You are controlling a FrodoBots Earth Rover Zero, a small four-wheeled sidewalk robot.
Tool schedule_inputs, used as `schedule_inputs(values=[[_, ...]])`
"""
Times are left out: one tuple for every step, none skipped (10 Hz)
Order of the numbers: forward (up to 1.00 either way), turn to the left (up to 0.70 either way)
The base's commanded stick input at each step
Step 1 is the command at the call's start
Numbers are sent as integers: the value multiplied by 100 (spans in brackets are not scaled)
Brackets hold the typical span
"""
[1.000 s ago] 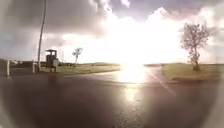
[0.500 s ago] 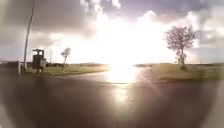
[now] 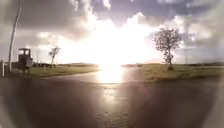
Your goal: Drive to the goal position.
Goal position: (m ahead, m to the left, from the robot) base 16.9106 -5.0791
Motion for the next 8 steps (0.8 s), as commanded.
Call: schedule_inputs(values=[[70, 0], [70, 0], [70, 0], [70, 0], [70, 0], [70, 0], [70, 0], [70, 0]])
